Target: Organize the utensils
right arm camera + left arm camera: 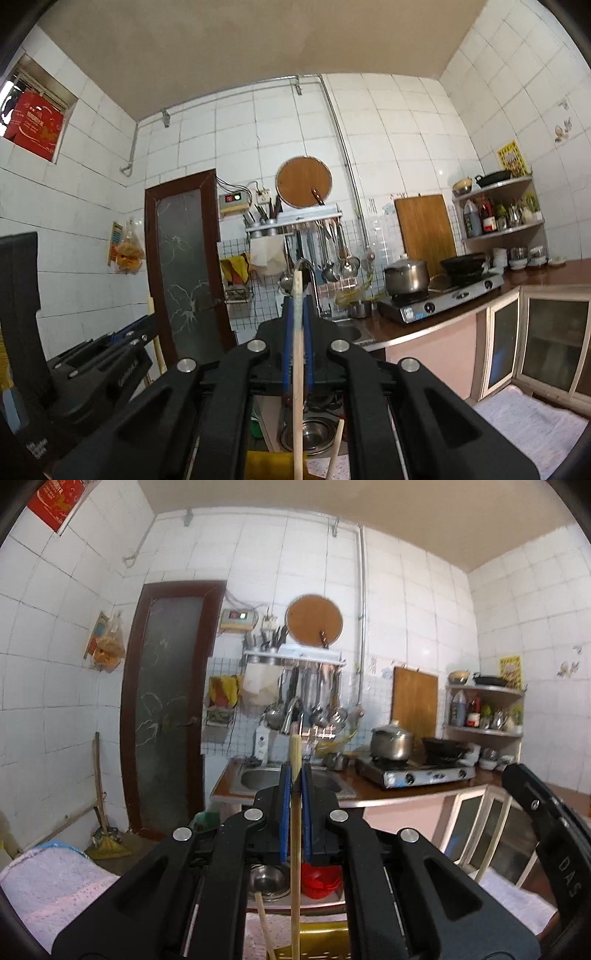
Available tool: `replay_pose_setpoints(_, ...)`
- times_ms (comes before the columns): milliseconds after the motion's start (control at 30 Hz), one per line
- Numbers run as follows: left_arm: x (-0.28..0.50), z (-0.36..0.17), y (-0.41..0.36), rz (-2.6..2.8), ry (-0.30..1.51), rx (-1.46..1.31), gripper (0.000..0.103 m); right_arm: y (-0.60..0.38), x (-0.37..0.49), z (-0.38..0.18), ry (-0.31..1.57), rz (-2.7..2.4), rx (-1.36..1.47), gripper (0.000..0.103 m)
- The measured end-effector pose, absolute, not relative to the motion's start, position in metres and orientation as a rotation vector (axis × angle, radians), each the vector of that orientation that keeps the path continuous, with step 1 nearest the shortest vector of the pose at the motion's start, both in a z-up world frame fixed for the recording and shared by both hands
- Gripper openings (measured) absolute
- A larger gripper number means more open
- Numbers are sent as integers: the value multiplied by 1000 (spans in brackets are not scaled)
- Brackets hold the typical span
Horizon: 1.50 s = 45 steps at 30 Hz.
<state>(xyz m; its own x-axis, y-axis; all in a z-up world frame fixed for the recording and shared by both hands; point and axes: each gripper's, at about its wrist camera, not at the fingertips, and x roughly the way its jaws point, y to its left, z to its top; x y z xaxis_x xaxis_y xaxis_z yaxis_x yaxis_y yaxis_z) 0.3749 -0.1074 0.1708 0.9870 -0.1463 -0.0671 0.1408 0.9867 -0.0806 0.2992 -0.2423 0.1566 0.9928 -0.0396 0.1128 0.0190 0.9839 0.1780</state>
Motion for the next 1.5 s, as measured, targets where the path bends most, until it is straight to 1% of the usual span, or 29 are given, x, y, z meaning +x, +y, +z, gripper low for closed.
replay_pose_setpoints(200, 389, 132, -105, -144, 132, -64, 4, -239, 321, 115, -59, -12, 146, 5)
replay_pose_setpoints(333, 377, 130, -92, -126, 156, -55, 5, -238, 315, 109, -12, -10, 124, 7)
replay_pose_setpoints(400, 363, 134, -84, -105, 165, -44, 14, -238, 308, 114, 27, -14, 112, 7)
replay_pose_setpoints(433, 353, 136, -76, -96, 169, -43, 31, -239, 304, 117, 41, -19, 110, 11)
replay_pose_setpoints(467, 343, 140, -68, -88, 170, -44, 51, -240, 298, 119, 54, -24, 108, 17)
replay_pose_setpoints(500, 333, 142, -62, -78, 165, -45, 59, -242, 289, 122, 70, -27, 104, 36)
replay_pose_setpoints(533, 317, 146, -52, -60, 156, -49, 71, -243, 280, 125, 78, -28, 106, 54)
replay_pose_setpoints(567, 307, 149, -45, -56, 155, -48, 79, -246, 266, 128, 80, -28, 111, 57)
replay_pose_setpoints(600, 294, 151, -37, -56, 164, -47, 83, -247, 255, 131, 84, -27, 106, 57)
replay_pose_setpoints(667, 269, 153, -22, -63, 191, -52, 96, -246, 235, 134, 103, -38, 82, 61)
replay_pose_setpoints(733, 241, 150, -9, -64, 191, -59, 98, -246, 211, 133, 120, -31, 77, 76)
replay_pose_setpoints(833, 208, 142, 5, -67, 202, -56, 98, -242, 175, 124, 151, -48, 76, 85)
replay_pose_setpoints(933, 174, 126, 17, -72, 235, -77, 98, -238, 146, 108, 182, -41, 96, 92)
replay_pose_setpoints(1133, 113, 77, 26, -33, 236, -62, 98, -221, 89, 62, 215, -66, 68, 98)
replay_pose_setpoints(1300, 87, 45, 24, -22, 248, -26, 98, -208, 63, 34, 234, -62, 43, 98)
replay_pose_setpoints(1500, 79, 18, 27, -6, 243, -28, 98, -197, 46, 16, 182, -74, 12, 98)
